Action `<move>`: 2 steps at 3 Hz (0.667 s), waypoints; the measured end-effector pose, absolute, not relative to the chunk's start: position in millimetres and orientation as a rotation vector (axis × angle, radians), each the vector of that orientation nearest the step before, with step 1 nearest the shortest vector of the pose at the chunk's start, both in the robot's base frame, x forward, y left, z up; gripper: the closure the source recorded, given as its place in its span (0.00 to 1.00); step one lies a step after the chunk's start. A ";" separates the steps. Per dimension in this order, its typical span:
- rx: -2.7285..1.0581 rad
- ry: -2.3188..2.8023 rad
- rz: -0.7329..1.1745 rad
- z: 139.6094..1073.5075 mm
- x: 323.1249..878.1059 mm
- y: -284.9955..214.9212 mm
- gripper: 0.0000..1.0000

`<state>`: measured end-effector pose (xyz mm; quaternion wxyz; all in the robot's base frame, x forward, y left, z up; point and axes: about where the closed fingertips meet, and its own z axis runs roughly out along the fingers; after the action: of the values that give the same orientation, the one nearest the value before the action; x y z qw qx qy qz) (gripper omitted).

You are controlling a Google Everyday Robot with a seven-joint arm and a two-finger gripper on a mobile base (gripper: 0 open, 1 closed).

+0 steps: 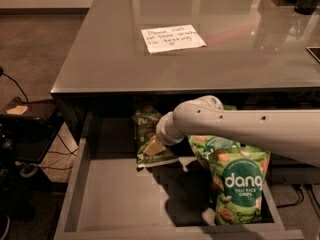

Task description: Pick green jalapeno chip bag from top drawer and place on counter

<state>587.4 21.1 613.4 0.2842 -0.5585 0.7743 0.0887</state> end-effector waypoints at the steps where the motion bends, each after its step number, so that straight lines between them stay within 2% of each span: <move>1: -1.495 2.041 0.261 633.0 574.1 28.1 0.64; 2: -1.487 2.015 0.301 664.9 555.3 28.7 0.88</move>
Offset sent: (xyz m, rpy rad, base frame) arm -0.0577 0.0020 0.0927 0.1136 -0.0046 0.0355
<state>555.3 28.7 664.9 0.3047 -0.5613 0.7610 0.1136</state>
